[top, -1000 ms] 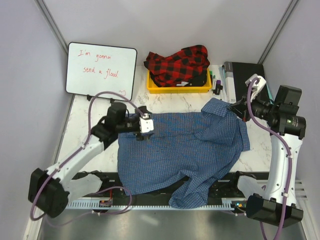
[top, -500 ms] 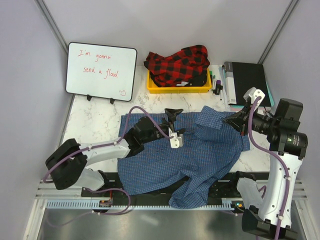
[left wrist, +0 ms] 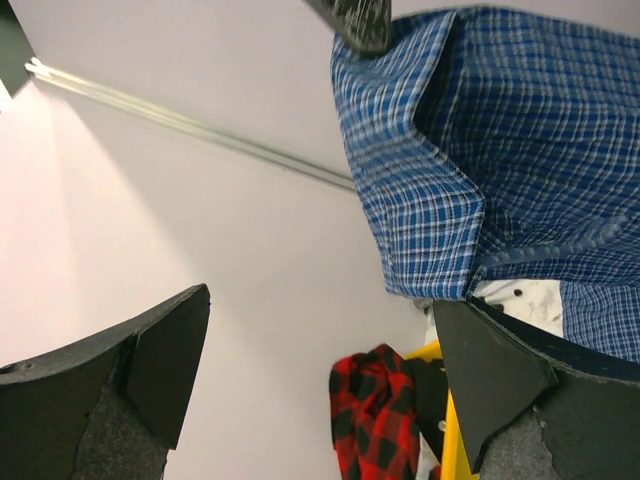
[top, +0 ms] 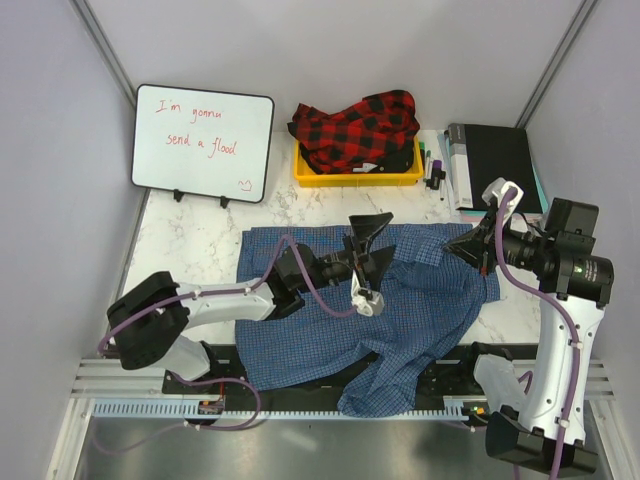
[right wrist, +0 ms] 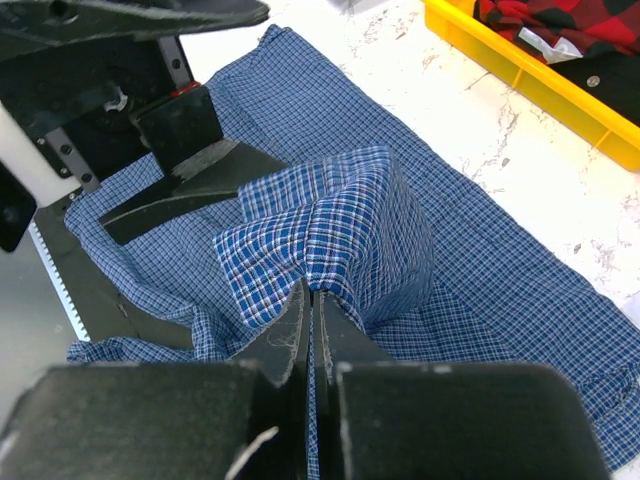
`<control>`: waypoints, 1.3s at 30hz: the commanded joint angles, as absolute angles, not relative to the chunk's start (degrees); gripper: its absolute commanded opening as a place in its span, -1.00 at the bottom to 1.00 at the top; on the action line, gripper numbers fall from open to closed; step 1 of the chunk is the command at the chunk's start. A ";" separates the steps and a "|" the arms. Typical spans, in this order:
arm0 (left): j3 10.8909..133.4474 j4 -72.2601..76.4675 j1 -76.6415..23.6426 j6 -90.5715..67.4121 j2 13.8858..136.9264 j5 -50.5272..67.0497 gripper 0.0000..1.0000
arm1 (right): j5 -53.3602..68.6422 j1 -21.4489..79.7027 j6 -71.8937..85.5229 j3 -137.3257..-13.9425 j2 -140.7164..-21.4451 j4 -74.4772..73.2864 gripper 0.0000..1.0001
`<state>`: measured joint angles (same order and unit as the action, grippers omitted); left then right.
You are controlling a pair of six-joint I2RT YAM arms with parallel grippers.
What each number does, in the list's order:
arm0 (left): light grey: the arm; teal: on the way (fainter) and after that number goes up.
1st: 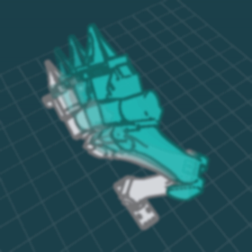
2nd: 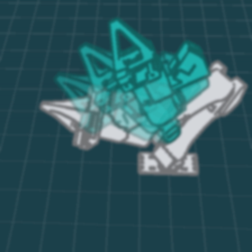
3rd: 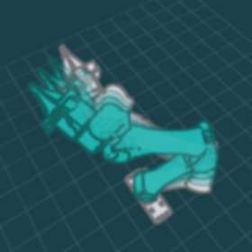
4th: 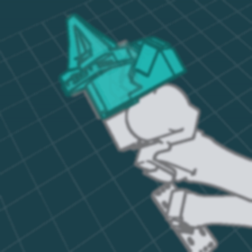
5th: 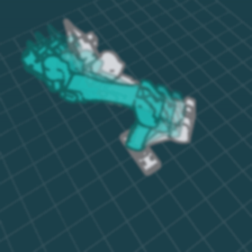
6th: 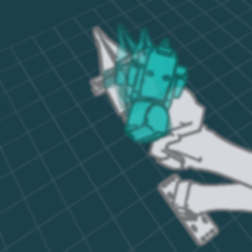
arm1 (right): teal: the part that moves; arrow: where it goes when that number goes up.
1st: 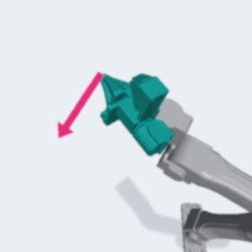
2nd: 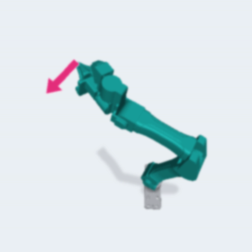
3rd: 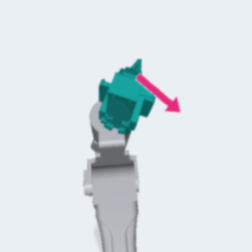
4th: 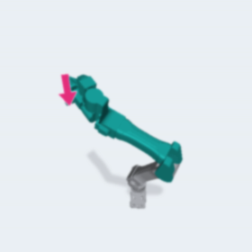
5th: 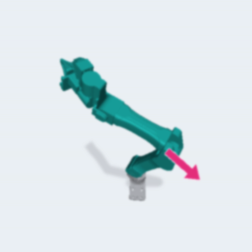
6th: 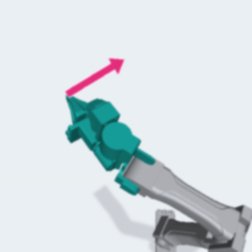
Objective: Fold and stack the long sleeve shirts
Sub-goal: Fold the shirt
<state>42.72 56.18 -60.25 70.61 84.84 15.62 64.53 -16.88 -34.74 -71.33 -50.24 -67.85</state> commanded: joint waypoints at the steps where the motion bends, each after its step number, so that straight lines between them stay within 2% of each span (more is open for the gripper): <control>1: 42.45 58.90 -62.40 76.47 85.34 16.88 0.99 | 67.85 -16.96 -37.44 -71.37 -50.62 -68.64 -1.00; 9: 37.71 50.72 -63.81 76.02 79.64 22.85 0.99 | 68.03 -16.96 -37.79 -71.72 -50.27 -68.91 -1.00; 21: 44.11 53.78 -64.68 77.96 86.83 19.69 0.92 | 68.82 -16.96 -41.13 -71.02 -49.66 -72.24 -1.00; 24: 46.22 54.23 -65.04 78.05 88.50 18.72 0.69 | 68.82 -17.05 -42.18 -70.93 -49.66 -73.21 -1.00; 25: 46.75 53.71 -65.04 77.79 88.59 18.20 0.36 | 68.64 -16.96 -42.45 -70.93 -49.66 -73.47 -1.00; 27: 47.72 53.17 -65.04 77.35 88.42 17.49 0.08 | 68.29 -16.88 -43.67 -70.93 -49.57 -74.35 -1.00; 28: 47.90 52.56 -65.13 77.00 87.98 17.06 -0.17 | 68.03 -16.88 -43.94 -70.75 -49.48 -74.53 -1.00; 30: 48.08 50.81 -65.21 76.73 86.23 16.96 -0.41 | 67.50 -16.87 -44.29 -70.23 -49.39 -74.71 -1.00; 31: 48.08 48.36 -65.39 76.64 85.52 17.05 -0.61 | 67.33 -16.87 -44.38 -70.14 -49.39 -74.71 -1.00; 34: 48.08 43.26 -66.18 75.86 82.10 16.79 -0.96 | 67.50 -16.96 -44.39 -70.14 -50.18 -74.71 -1.00; 37: 47.90 33.78 -67.41 74.54 77.89 17.22 -0.96 | 67.06 -16.87 -44.47 -71.19 -51.76 -74.71 -0.92; 38: 48.34 28.36 -67.93 74.01 76.83 17.66 -0.96 | 66.80 -16.96 -44.56 -71.80 -52.20 -74.62 -0.83; 39: 48.60 25.26 -68.29 73.39 75.86 18.01 -0.96 | 65.93 -16.88 -44.56 -73.55 -52.73 -74.53 -0.58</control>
